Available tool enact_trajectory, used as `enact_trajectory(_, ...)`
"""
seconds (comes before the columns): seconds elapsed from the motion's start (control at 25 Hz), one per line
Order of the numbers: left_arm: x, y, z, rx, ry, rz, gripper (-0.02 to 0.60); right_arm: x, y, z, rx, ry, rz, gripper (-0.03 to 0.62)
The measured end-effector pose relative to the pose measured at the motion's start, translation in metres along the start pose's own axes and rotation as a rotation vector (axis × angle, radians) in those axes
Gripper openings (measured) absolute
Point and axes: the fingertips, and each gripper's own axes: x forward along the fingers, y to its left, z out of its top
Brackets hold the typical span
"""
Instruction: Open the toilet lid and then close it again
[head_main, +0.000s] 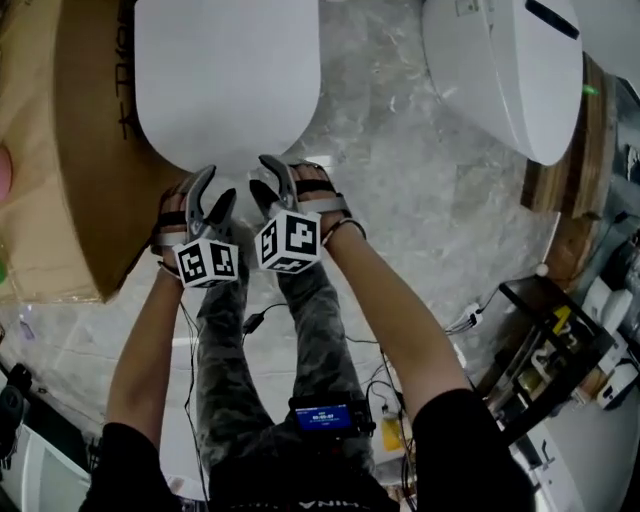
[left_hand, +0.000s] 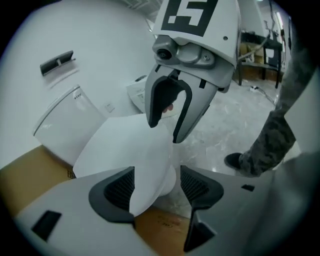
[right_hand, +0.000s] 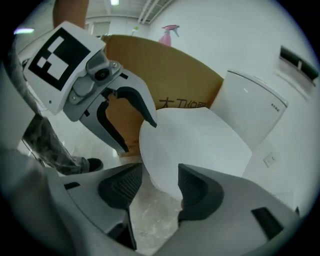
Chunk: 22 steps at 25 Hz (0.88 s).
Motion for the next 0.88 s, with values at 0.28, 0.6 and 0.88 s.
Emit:
enact_trajectory(0.28,0.041,0.006,-0.034,0.095,0.047,0.125,0.279,0.04,0.005,-0.025,-0.358,-0.024,-0.174,0.25)
enact_trajectory(0.6,0.053,0.021,-0.036,0.162,0.037,0.206,0.287,0.057,-0.003,-0.008,-0.402,-0.061,-0.286,0.258)
enact_trajectory(0.88,0.051,0.021,-0.034,0.189,0.048,0.173,0.291,0.059,-0.004,-0.008,-0.373,-0.027,-0.245,0.267)
